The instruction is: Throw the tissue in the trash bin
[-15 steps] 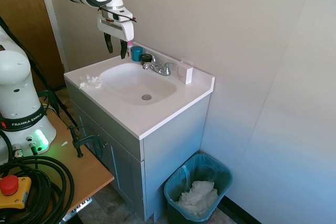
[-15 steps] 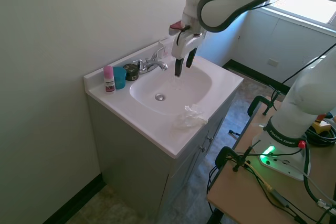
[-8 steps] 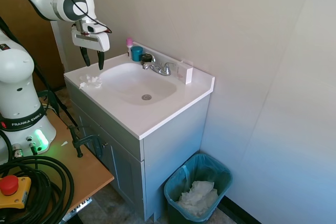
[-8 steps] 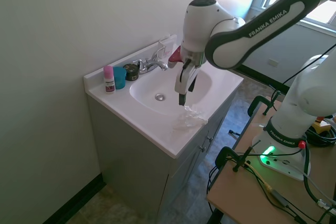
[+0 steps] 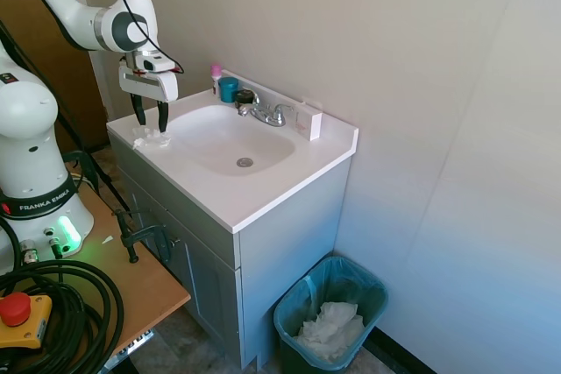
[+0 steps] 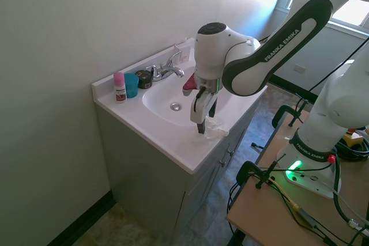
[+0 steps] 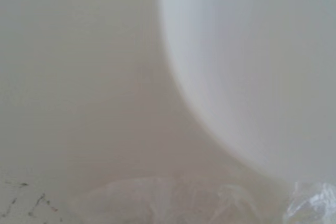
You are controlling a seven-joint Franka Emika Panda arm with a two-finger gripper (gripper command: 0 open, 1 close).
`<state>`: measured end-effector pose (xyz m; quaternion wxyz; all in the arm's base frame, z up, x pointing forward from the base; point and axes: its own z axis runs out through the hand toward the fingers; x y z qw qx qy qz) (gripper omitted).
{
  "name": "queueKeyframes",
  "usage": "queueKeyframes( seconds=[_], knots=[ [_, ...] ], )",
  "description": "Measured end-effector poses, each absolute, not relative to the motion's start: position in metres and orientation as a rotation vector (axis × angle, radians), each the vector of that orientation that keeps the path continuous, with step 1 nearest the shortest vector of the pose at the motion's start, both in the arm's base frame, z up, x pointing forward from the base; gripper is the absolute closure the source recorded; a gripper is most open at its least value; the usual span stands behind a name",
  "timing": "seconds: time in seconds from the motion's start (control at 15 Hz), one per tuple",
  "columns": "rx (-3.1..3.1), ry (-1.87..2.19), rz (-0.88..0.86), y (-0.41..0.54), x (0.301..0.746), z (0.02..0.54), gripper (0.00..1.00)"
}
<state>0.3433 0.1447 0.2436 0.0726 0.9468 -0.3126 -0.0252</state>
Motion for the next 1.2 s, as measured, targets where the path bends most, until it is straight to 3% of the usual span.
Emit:
queueKeyframes(
  seconds=[1.2],
  knots=[
    [2.867,-0.978,-0.16,0.128,0.349,0.231,1.0]
  ],
)
